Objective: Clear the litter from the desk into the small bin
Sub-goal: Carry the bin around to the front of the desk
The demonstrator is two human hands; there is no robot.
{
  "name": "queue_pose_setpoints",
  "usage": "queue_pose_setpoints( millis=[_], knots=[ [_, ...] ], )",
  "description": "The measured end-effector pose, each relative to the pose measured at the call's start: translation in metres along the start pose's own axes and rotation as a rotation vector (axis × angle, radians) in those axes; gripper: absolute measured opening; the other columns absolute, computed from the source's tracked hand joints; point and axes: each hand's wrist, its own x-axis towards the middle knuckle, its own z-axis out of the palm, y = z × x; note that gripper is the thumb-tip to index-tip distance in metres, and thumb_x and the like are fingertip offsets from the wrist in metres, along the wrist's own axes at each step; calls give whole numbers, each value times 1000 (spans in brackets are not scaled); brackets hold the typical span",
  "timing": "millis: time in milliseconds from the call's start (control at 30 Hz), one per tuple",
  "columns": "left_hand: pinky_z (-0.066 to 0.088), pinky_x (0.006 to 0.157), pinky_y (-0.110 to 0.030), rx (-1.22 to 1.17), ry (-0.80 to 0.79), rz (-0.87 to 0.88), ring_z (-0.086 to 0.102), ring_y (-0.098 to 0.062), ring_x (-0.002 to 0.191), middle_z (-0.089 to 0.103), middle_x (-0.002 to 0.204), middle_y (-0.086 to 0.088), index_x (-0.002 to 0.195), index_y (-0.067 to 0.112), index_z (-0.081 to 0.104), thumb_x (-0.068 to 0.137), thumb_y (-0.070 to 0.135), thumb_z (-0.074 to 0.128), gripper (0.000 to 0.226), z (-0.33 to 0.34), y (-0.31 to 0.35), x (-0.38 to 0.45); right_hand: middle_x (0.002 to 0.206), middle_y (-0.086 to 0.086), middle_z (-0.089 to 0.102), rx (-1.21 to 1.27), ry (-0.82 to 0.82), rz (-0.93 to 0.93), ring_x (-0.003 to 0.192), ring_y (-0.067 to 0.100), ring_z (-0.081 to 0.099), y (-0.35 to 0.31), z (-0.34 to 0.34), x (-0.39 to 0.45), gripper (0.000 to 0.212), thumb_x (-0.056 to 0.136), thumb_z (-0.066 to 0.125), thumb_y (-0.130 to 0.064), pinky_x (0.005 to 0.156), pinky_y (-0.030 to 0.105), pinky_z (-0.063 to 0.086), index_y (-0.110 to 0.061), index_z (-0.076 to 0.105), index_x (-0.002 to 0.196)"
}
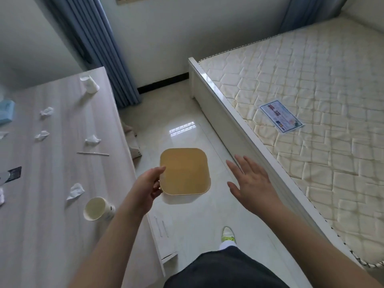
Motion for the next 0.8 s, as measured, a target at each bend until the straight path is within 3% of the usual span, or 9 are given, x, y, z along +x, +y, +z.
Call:
queue_pose_setpoints(
  millis=[133, 300, 400, 500, 667, 800],
  knots=[
    [30, 39, -19, -26, 86, 15, 28, -10, 39, 27, 46, 5, 64, 18, 46, 92, 27, 55, 31, 13, 21, 6, 161, 1, 14, 28, 11, -80, 148, 23, 7, 25, -14, 49, 61, 97, 34, -48, 118, 41, 12, -31, 14, 152],
    [30, 46, -22, -11, 131, 81, 30, -12, 45, 29, 47, 4, 68, 17, 47, 85, 32, 60, 26, 25, 45, 3, 161, 2, 14, 25, -1, -250, 148, 24, 8, 37, -27, 99, 61, 97, 36, -46, 118, 41, 12, -29, 16, 152],
    [35, 57, -30, -53, 152, 119, 35, -22, 63, 37, 73, -12, 90, 8, 55, 79, 37, 63, 31, 25, 48, -5, 161, 3, 14, 9, -1, -356, 149, 25, 7, 30, -35, 124, 61, 97, 39, -44, 118, 41, 11, -28, 18, 152],
    [38, 67, -34, -150, 219, 141, 40, -32, 83, 45, 97, -16, 107, 7, 62, 79, 37, 65, 41, 21, 49, -15, 161, 3, 16, 7, 15, -443, 148, 25, 9, 18, -43, 143, 61, 97, 40, -44, 118, 41, 12, -28, 20, 152],
    [37, 59, -29, -264, 356, 191, 46, -17, 64, 46, 76, -8, 95, 14, 58, 68, 41, 70, 40, 0, 53, -27, 162, 2, 13, -10, 8, -560, 149, 24, 7, -13, -45, 175, 61, 97, 38, -46, 119, 41, 10, -29, 17, 152],
    [35, 48, -22, -375, 431, 257, 41, -13, 54, 45, 63, -1, 76, 19, 63, 66, 38, 74, 24, -27, 60, -33, 162, 2, 13, -7, -7, -631, 149, 24, 7, -49, -42, 197, 62, 96, 38, -47, 119, 41, 10, -30, 17, 152]
  ],
)
